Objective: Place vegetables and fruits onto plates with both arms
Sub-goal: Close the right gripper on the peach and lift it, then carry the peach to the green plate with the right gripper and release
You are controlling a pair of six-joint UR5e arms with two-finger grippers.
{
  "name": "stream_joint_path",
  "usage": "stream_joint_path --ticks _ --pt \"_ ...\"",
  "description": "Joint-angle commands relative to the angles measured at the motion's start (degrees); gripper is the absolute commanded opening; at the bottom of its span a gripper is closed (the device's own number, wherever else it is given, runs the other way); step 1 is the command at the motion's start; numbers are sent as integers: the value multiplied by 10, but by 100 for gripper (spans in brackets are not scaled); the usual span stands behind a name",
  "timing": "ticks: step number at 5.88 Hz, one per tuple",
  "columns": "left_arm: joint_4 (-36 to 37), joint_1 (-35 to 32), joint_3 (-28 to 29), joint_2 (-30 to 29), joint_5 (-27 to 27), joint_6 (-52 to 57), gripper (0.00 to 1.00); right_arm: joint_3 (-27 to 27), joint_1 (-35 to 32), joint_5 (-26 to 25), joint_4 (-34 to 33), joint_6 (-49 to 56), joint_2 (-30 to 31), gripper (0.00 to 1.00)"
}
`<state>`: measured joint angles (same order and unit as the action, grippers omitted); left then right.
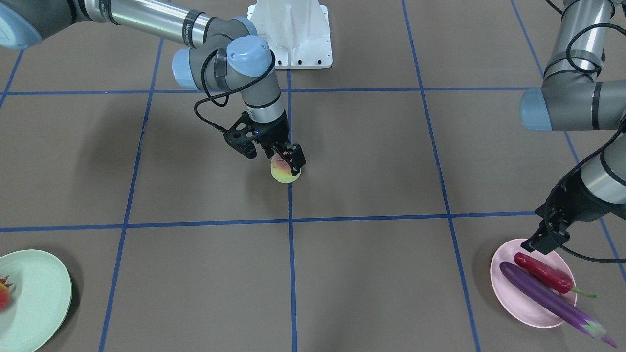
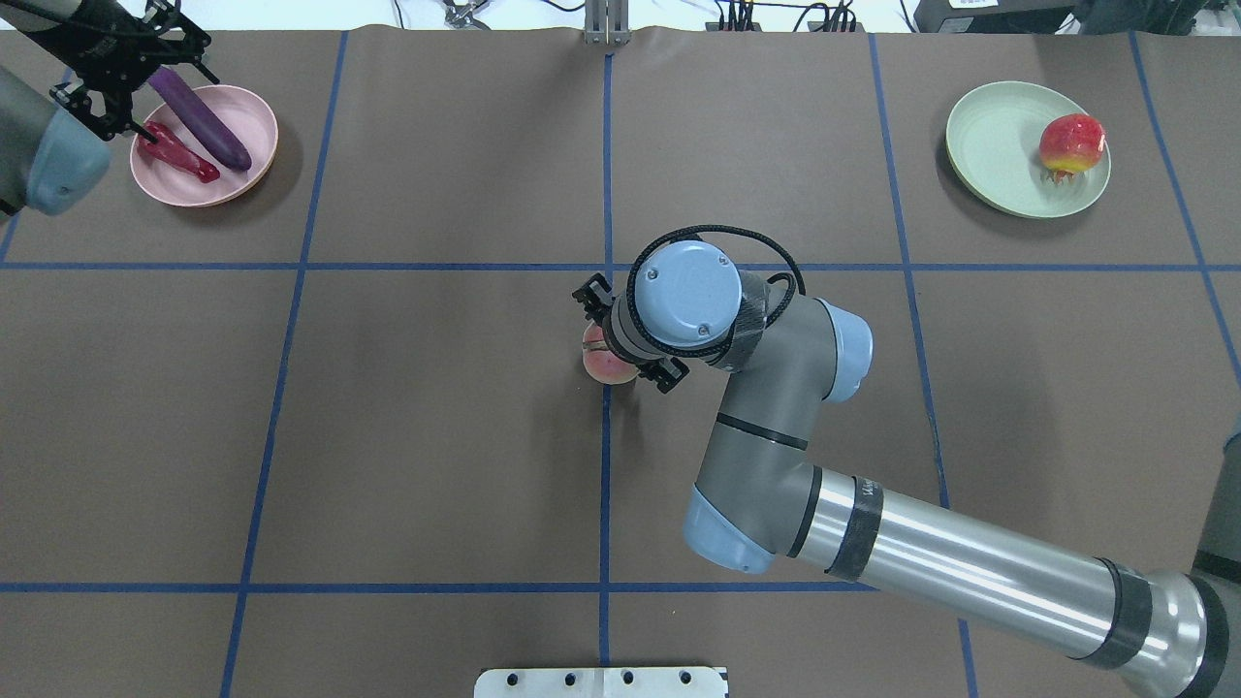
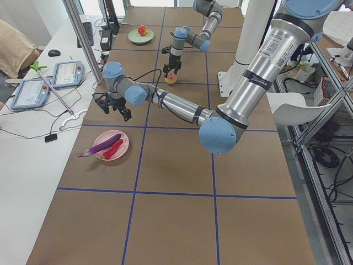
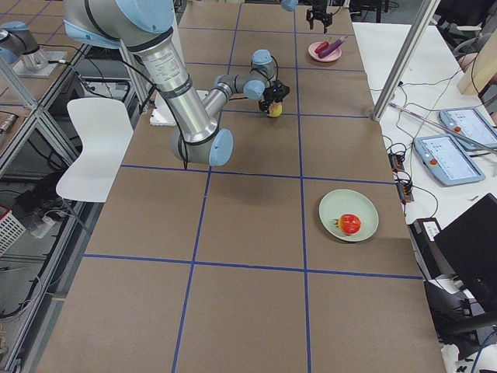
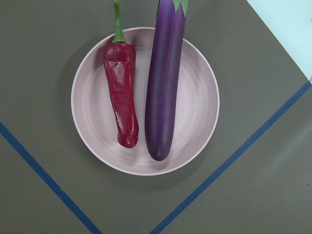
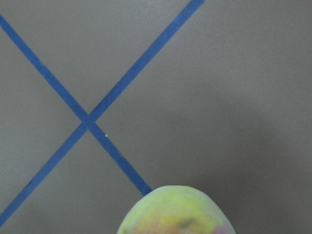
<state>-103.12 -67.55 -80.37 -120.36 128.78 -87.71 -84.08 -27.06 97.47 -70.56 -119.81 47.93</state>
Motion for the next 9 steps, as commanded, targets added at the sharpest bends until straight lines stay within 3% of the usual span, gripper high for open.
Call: stream_joint_path --ticks 1,2,3,4,5,7,9 --pt "0 1 -1 0 0 0 100 16 1 0 19 -9 -1 100" --pt "1 2 -7 0 0 0 100 16 1 -1 19 -13 -4 95" --pt "1 2 -10 0 0 -1 100 15 1 0 18 -16 -4 28" --pt "10 2 -15 0 0 -1 100 11 1 4 18 -10 -1 0" --pt "28 3 -29 0 0 -1 100 -12 -26 37 -13 -1 -1 0" --pt "33 16 -42 -1 -2 -5 100 -18 -150 97 -90 169 4 0" --pt "33 29 -66 5 -1 -6 100 81 -264 130 -92 375 3 0"
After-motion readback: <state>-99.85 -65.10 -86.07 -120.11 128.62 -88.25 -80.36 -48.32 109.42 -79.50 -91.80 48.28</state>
